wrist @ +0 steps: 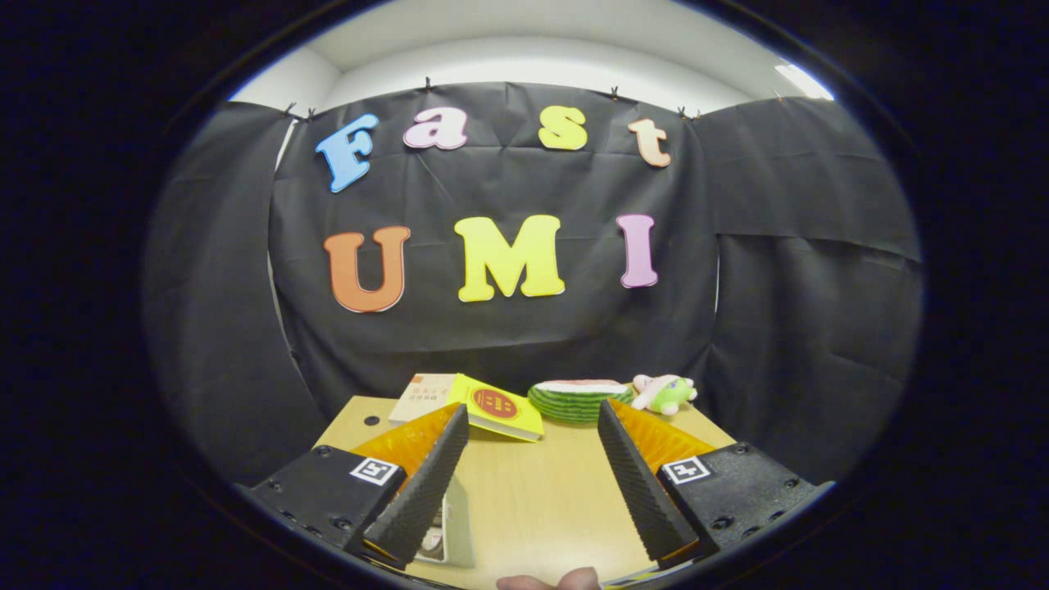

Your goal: Open the storage box then place both shoes into the box .Put the left shoe in first, then the right shoe, with the right side of both shoes facing outward in a uniform manner.

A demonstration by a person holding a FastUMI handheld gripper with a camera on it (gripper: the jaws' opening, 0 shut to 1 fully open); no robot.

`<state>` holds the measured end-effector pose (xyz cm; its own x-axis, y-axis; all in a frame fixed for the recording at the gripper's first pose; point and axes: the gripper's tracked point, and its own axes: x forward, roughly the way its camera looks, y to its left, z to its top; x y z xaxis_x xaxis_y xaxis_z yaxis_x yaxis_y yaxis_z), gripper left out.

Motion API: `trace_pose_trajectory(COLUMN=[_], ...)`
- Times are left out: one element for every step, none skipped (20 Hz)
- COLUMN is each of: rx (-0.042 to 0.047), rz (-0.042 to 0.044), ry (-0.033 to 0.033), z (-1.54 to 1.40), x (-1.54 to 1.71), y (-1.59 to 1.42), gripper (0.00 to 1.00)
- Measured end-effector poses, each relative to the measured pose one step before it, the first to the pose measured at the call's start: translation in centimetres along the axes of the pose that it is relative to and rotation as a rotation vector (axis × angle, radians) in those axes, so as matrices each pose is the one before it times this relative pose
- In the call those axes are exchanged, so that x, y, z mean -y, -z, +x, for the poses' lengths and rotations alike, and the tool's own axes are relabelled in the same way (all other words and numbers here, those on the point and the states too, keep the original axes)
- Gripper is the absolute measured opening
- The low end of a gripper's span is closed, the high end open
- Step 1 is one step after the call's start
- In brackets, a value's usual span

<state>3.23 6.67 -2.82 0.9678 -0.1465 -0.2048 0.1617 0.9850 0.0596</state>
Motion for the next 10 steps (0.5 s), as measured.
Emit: trace_pose_trajectory(rx=[0.00281,0.00393,0.00420,0.00021,-0.00190,-0.00082,0.00210,0.00224,0.00239,0.00240], rz=[-0.00115,-0.00069,-0.00325,-0.00461,-0.00421,-0.00067,0.00063,-0.00015,-0.00255,-0.00181], ry=[0.00273,0.00163,-0.00012,0.00085,-0.00329,-0.00214,-0.00187,-0.00031,0.00099,0.00135], z=[0.001,-0.121,-0.116,0.005,-0.020,-0.091,-0.056,-0.066,-0.128,-0.131], x=[0.107,0.121,-0.070,0.028,-0.117,-0.107,-0.035,-0.021,0.139,0.039], y=[-0.036,-0.077,-0.029,-0.038,0.094,-0.061,-0.117,-0.142,0.022,-0.047], gripper=[1.00,1.00,1.00,1.00,1.00,1.00,1.00,1.00,1.00,1.00])
